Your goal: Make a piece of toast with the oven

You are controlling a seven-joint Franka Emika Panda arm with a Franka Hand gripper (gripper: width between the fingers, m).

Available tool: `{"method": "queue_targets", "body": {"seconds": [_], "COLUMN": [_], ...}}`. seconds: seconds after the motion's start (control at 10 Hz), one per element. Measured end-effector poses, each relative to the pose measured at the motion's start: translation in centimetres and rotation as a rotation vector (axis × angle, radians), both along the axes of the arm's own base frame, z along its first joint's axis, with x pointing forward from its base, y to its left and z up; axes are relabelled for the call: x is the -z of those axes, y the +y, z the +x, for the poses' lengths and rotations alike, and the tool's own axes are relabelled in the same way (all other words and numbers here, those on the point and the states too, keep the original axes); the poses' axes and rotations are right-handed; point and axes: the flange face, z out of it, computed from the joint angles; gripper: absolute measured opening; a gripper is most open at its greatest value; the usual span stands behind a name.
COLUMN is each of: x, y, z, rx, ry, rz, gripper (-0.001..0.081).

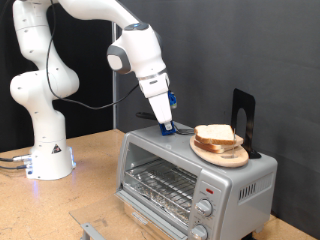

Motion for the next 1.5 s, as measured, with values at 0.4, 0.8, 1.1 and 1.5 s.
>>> {"method": "queue_targets", "body": {"seconds": [0.4, 0.8, 1.1, 1.5], "x": [0.01, 0.30, 0.34, 0.24], "y": [-0.04, -0.15, -0.26, -0.27], "z": [0.01, -0.10, -0.09, -0.15], "rx": [0.006, 0.008, 0.014, 0.018], "ry": [0.002, 0.009, 0.011, 0.015], "rz": [0.004, 0.003, 0.007, 0.015], "gripper": [0.0486, 0.0719, 0.0781, 0.0808]}}
